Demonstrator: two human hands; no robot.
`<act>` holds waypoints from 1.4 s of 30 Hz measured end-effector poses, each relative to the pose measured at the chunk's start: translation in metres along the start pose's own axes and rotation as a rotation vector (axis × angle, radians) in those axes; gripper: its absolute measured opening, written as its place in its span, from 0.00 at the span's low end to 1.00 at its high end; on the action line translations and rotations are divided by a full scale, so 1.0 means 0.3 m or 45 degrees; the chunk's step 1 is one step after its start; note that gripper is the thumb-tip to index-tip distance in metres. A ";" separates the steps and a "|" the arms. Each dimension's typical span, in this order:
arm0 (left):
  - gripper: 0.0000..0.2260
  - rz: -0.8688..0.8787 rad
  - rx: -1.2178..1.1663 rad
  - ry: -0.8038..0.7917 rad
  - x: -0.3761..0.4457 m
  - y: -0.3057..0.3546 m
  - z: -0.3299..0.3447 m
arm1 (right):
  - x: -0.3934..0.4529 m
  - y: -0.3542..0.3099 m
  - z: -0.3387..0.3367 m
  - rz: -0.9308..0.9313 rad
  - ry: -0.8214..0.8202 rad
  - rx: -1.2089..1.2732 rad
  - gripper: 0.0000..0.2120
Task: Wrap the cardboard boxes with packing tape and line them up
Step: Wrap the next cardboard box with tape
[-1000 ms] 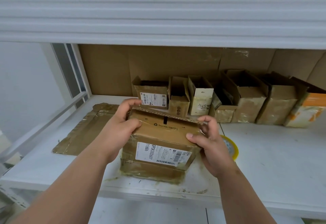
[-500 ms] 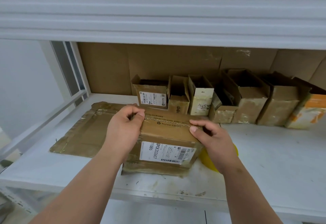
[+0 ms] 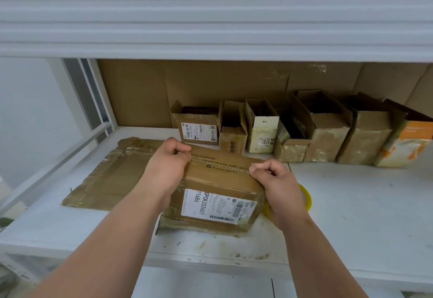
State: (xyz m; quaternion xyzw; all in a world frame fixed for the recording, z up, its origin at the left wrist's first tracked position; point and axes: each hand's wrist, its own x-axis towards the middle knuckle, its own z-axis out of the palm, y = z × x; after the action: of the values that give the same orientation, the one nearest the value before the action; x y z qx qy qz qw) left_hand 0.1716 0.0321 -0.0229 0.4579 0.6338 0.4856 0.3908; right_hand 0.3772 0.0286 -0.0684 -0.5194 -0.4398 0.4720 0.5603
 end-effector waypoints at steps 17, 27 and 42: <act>0.08 0.374 -0.220 0.238 -0.093 -0.069 -0.019 | -0.034 0.017 -0.038 -0.035 -0.402 0.311 0.24; 0.08 0.107 -0.387 0.143 -0.066 -0.017 -0.006 | -0.047 0.000 -0.044 -0.046 -0.440 0.216 0.41; 0.09 0.214 -0.167 0.138 -0.086 -0.041 0.037 | -0.062 -0.017 -0.071 -0.061 -0.377 0.179 0.37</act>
State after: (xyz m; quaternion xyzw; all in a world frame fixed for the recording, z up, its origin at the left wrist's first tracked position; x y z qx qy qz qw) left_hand 0.1867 0.0090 -0.0362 0.4559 0.5802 0.5812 0.3431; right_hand 0.3955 0.0066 -0.0648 -0.3930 -0.4956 0.5596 0.5355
